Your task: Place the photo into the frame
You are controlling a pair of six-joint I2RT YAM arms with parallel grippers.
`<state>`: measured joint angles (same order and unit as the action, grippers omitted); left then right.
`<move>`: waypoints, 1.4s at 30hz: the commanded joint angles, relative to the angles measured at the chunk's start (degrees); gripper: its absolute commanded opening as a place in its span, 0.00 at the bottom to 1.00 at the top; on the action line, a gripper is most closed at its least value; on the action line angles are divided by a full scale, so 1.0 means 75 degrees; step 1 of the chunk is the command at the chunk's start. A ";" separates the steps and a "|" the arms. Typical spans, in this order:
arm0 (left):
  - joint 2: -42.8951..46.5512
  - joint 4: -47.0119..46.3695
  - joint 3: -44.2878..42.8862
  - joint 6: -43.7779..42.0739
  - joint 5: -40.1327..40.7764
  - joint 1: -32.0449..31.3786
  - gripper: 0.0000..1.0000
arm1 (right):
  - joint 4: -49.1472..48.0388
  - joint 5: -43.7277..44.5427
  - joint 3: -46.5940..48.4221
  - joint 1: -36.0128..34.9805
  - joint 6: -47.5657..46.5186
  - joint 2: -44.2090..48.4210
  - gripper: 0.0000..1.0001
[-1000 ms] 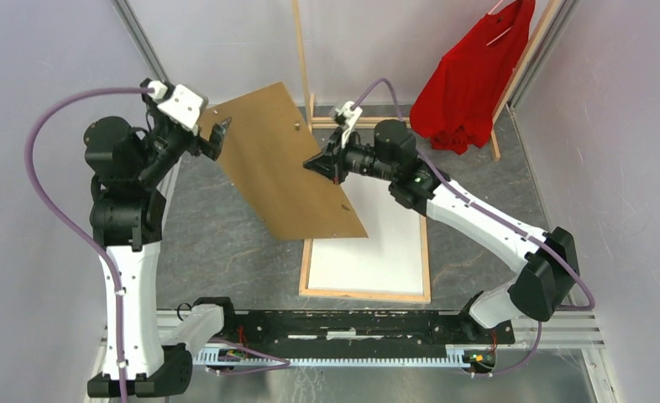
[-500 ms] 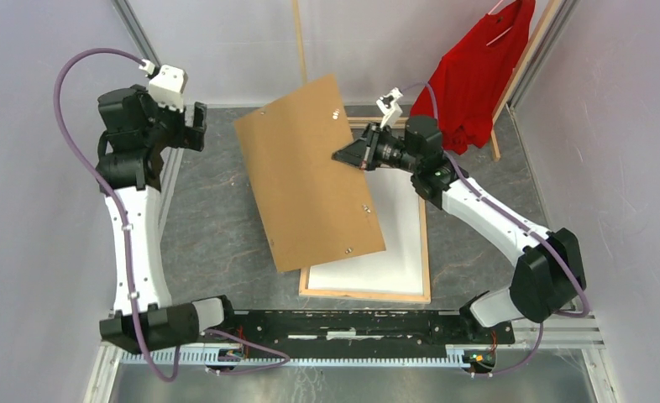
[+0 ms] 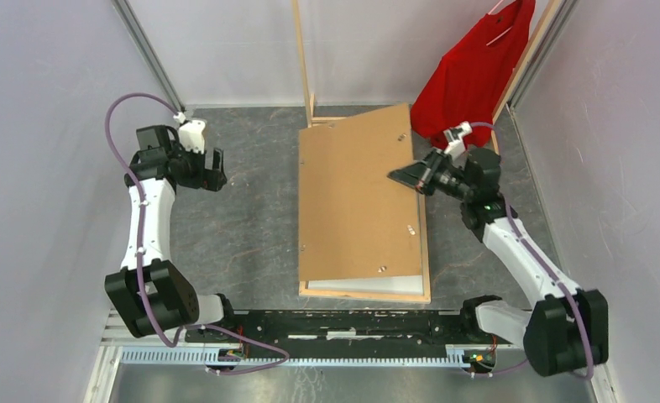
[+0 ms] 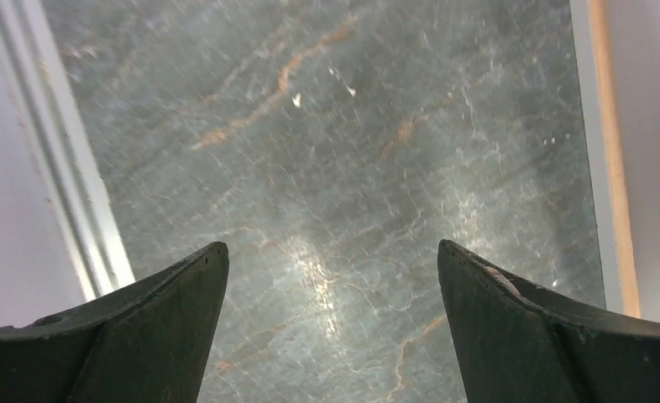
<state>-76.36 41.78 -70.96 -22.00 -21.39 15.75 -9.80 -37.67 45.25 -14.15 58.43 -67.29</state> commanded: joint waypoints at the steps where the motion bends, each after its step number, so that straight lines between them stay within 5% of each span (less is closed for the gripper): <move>1: -0.0152 -0.0285 0.0487 -0.0607 -0.0364 0.0020 1.00 | -0.0482 -0.1152 -0.0860 0.1078 0.0562 0.0855 0.00; 14: -0.0659 0.0084 0.1114 -0.1426 -0.0152 -0.0466 1.00 | -0.1289 -0.2581 -0.2056 0.2200 0.1039 0.1008 0.00; 24: -0.0413 0.0008 0.1535 -0.1304 0.0258 -0.1246 1.00 | -0.1197 -0.2205 -0.2116 0.2285 0.0569 0.0472 0.00; 42: -0.0264 0.0159 0.1501 -0.1110 0.0414 -0.1807 1.00 | -0.3250 -0.1926 -0.2993 0.2309 0.1053 -0.0678 0.00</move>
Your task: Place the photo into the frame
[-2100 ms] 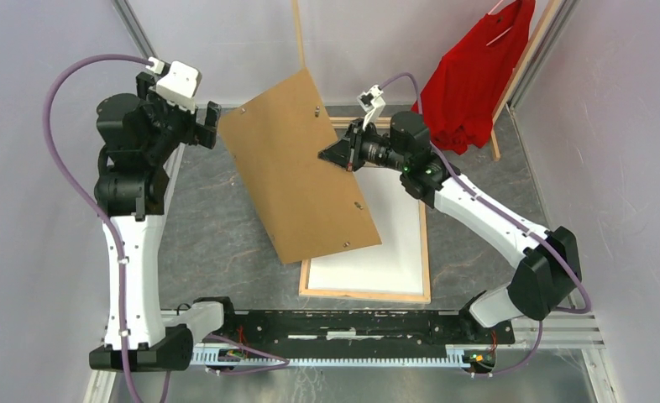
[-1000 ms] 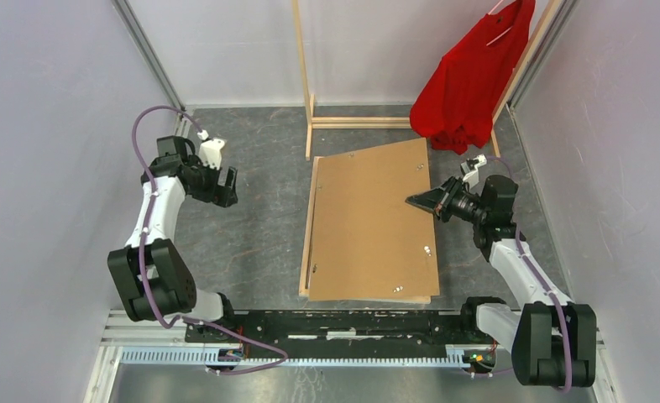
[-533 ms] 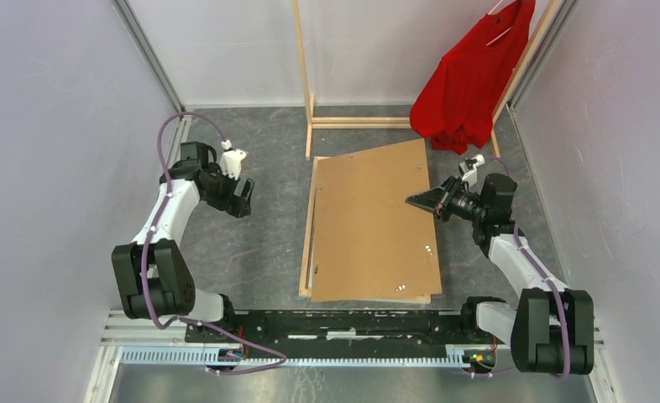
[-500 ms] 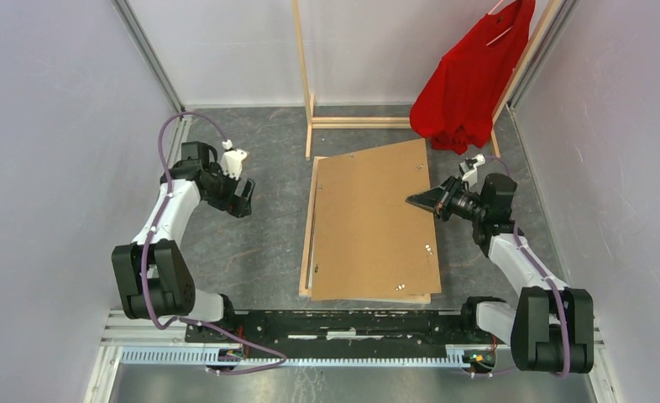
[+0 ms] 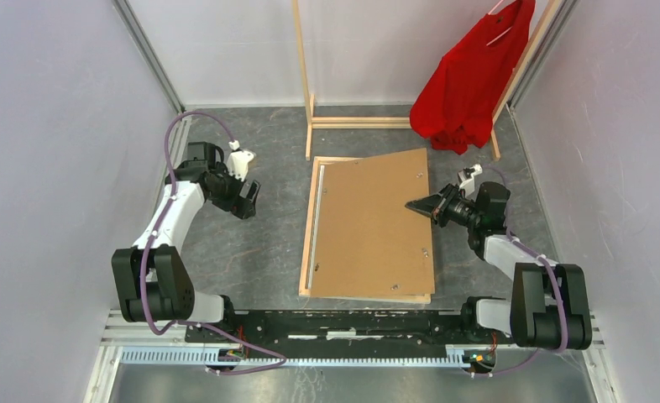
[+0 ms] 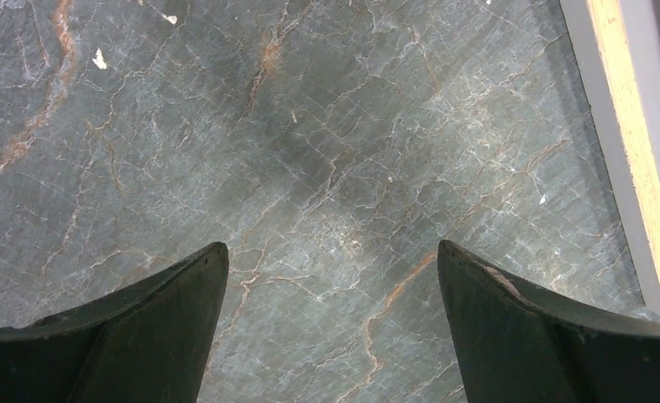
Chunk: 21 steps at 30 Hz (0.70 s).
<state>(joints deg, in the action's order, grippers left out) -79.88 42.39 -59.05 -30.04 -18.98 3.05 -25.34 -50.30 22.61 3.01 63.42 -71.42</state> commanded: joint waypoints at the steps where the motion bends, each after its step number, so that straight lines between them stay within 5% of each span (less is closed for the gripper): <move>1: 0.0227 0.0080 -0.0079 -0.0037 0.0095 -0.0143 1.00 | -0.1281 -0.0270 0.0003 0.0021 0.0413 -0.0181 0.00; 21: 0.0165 0.0162 -0.0062 0.0020 0.0141 -0.0298 1.00 | -0.1835 -0.0430 0.0023 0.0009 0.0247 -0.1122 0.00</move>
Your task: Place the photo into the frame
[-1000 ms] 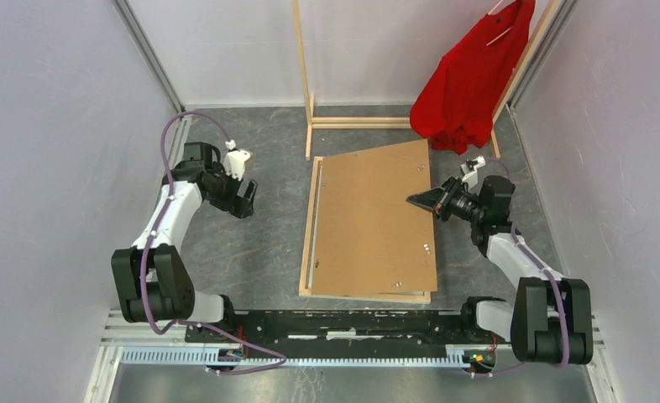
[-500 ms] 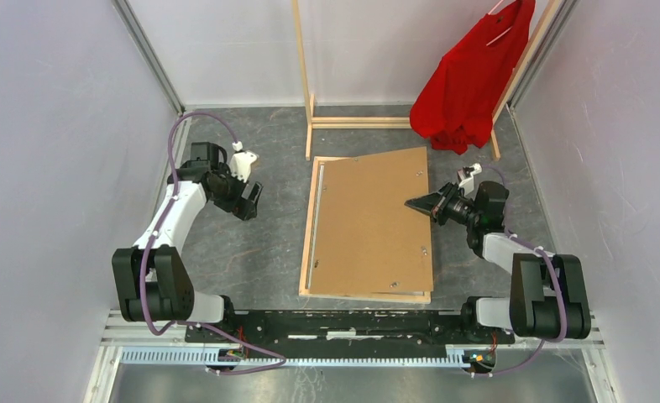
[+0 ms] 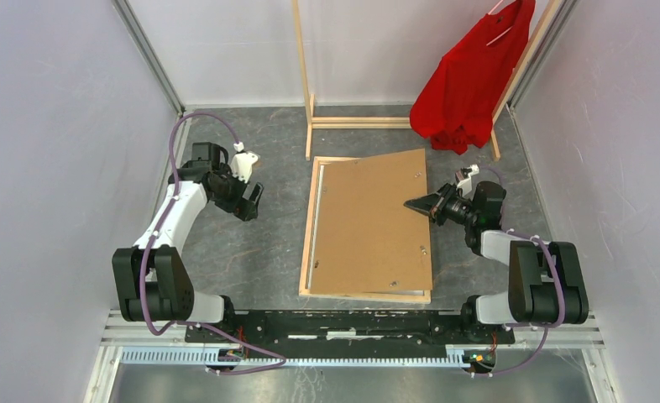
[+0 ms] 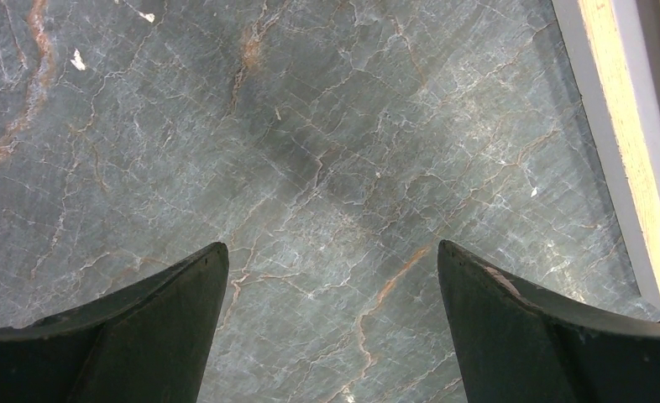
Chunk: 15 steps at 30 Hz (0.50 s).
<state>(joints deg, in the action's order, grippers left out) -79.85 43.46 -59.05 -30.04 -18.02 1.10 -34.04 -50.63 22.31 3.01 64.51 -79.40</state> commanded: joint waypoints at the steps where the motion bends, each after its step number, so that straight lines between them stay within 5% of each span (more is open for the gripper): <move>1: 0.0162 0.0026 -0.0061 0.0021 0.0015 -0.0043 1.00 | -0.0702 -0.0375 0.0051 0.0004 0.0084 -0.0092 0.00; 15: 0.0194 0.0022 0.0015 0.0021 -0.0019 -0.0061 1.00 | -0.1098 -0.0261 0.0359 -0.0177 0.0118 -0.0680 0.00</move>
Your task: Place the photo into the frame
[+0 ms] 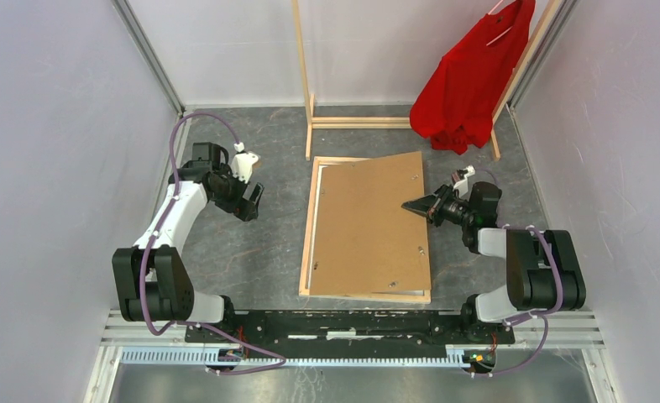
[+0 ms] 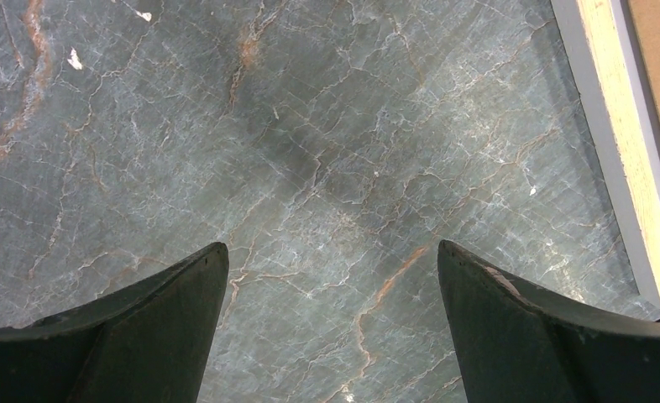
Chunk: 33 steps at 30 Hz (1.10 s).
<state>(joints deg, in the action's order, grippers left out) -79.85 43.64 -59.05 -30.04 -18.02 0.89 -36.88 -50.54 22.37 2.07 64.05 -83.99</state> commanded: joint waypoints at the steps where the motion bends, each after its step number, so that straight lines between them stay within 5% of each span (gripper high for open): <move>1: 0.0199 -0.0005 0.0031 0.0012 -0.0003 -0.0025 1.00 | -0.0729 -0.0263 0.0384 -0.0053 0.0179 -0.0115 0.00; 33: 0.0204 0.0090 0.0033 -0.0087 -0.0057 -0.0270 1.00 | -0.1370 -0.0151 0.0329 -0.0186 -0.0158 -0.0867 0.00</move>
<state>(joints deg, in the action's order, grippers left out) -79.85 44.03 -58.63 -30.04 -18.02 -1.04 -43.75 -49.89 24.18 1.17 63.92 -90.59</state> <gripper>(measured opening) 0.997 0.036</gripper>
